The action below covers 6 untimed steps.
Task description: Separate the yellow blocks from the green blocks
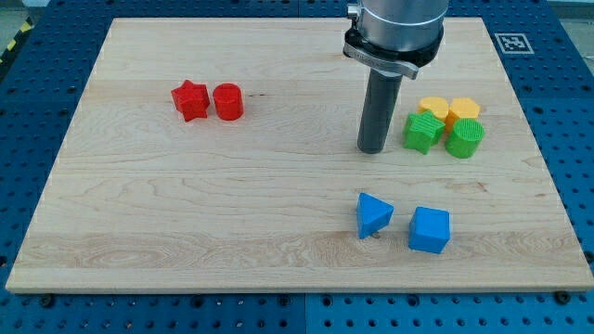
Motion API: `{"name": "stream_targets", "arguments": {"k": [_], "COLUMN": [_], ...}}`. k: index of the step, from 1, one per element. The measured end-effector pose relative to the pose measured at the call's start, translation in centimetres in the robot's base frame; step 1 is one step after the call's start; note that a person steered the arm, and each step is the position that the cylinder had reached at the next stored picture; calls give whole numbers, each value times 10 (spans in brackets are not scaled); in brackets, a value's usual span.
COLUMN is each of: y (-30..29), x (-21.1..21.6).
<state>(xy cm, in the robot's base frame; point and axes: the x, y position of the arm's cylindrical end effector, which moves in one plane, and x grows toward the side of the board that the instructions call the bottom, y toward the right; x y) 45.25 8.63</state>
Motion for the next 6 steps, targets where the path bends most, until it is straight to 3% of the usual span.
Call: {"name": "stream_targets", "arguments": {"k": [2, 3, 5, 6], "y": [0, 10, 143, 174], "x": [11, 45, 80, 61]}}
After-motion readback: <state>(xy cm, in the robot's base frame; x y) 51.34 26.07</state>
